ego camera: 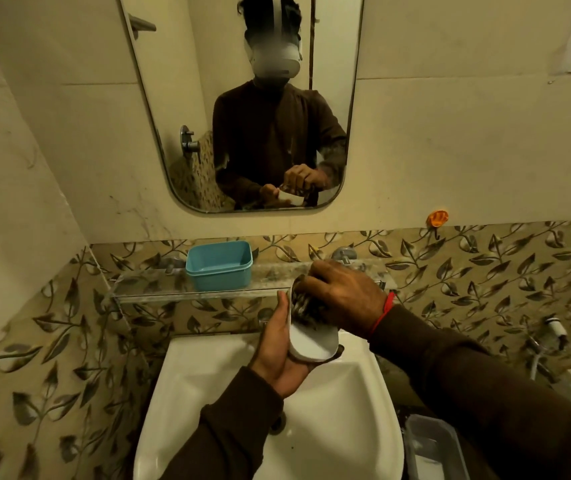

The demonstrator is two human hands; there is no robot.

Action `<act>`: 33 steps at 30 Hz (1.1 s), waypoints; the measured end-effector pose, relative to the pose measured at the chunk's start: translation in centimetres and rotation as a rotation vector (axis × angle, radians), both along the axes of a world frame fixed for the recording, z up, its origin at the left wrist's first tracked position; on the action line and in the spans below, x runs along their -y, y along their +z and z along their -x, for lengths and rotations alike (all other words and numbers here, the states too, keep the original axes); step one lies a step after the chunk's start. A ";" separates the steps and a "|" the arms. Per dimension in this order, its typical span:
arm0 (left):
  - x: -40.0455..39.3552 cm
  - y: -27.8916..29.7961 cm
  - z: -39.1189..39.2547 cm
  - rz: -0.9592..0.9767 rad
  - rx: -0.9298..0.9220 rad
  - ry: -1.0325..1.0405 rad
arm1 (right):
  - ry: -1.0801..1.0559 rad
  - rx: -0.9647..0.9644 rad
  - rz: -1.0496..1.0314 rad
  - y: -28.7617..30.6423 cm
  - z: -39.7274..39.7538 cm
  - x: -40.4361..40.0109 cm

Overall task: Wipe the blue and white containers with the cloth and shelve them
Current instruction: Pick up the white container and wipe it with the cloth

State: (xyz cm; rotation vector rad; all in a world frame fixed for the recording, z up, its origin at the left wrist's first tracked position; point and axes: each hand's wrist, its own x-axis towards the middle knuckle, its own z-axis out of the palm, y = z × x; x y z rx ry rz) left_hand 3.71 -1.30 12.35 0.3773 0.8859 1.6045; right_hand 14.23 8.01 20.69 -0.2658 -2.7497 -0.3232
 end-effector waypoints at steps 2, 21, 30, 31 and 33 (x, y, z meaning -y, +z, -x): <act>-0.3 0.3 -0.1 -0.019 -0.044 0.028 | -0.044 -0.061 -0.050 -0.7 0.1 0.0; -0.1 -0.5 1.8 -0.135 -0.292 0.238 | -0.031 0.144 0.723 -3.1 0.3 2.8; 0.3 -0.8 1.7 -0.045 -0.105 0.175 | 0.012 -0.099 1.757 -2.4 -0.9 0.3; 0.1 -0.7 1.9 -0.031 -0.125 0.210 | 0.008 -0.237 1.834 -2.3 -1.0 -0.3; -0.7 -0.1 2.1 -0.022 -0.155 0.304 | -0.039 -0.504 1.922 -2.5 -1.1 -1.8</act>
